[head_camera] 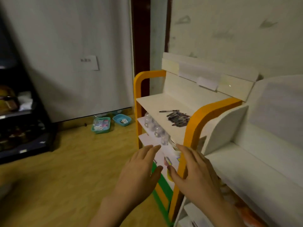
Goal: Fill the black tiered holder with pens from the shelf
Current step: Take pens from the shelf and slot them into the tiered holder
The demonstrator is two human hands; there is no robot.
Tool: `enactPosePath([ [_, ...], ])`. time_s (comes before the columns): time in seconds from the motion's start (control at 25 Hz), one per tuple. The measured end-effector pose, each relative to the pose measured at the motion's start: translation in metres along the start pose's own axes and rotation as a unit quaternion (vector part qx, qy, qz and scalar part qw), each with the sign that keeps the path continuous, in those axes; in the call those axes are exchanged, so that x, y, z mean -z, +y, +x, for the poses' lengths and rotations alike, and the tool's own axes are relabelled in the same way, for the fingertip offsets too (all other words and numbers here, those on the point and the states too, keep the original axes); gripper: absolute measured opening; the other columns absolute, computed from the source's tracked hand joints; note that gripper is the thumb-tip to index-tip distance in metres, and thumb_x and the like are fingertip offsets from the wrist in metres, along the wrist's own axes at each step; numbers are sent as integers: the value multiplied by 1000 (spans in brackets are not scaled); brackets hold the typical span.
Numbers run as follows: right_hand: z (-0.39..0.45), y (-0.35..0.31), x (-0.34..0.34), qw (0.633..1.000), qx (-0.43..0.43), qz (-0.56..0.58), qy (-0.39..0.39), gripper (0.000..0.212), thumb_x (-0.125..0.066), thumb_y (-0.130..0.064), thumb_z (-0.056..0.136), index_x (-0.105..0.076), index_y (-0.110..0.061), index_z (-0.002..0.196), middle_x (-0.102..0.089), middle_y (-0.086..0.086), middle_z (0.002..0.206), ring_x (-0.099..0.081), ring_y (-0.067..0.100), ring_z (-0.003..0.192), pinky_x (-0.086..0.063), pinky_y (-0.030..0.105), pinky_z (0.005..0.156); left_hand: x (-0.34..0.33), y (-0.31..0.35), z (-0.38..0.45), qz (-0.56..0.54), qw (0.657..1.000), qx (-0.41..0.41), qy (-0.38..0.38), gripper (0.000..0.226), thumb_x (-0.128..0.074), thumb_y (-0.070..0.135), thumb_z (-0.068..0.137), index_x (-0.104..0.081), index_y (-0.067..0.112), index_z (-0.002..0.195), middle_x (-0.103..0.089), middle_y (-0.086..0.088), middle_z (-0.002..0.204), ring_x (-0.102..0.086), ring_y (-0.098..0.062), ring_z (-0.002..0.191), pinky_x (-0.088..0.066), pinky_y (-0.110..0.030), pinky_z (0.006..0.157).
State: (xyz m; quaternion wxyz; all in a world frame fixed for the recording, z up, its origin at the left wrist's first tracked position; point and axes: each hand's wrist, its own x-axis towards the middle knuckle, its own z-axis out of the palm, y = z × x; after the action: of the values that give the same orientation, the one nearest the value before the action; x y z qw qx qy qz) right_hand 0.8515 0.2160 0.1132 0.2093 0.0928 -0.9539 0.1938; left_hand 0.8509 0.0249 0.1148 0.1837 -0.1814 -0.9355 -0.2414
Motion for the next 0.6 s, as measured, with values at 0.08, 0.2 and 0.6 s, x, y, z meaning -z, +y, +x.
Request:
enactPosePath([
  [0.08, 33, -30, -28, 1000, 11, -4, -7, 67, -48, -66, 82, -37, -35, 141, -51, -13, 136, -48, 12, 124, -47, 33, 99, 16, -47, 14, -2, 1000, 14, 2, 60, -47, 49, 93, -14, 46, 144, -26, 17, 151, -32, -10, 136, -39, -32, 108],
  [0.2, 82, -64, -62, 1000, 7, -17, 5, 69, -41, -70, 81, -35, -35, 140, -51, -12, 137, -48, 12, 124, -46, 32, 99, 36, -105, 41, -1, 1000, 21, 1, 61, -48, 50, 93, -13, 49, 142, -23, 20, 152, -33, -11, 137, -41, -36, 107],
  [0.6, 192, -68, -122, 997, -64, -37, 11, 67, -41, -68, 83, -36, -34, 140, -51, -14, 135, -47, 8, 122, -38, 26, 98, 17, -203, 158, -68, 996, -45, -34, 59, -48, 48, 92, -15, 51, 140, -23, 20, 150, -34, -8, 135, -45, -35, 104],
])
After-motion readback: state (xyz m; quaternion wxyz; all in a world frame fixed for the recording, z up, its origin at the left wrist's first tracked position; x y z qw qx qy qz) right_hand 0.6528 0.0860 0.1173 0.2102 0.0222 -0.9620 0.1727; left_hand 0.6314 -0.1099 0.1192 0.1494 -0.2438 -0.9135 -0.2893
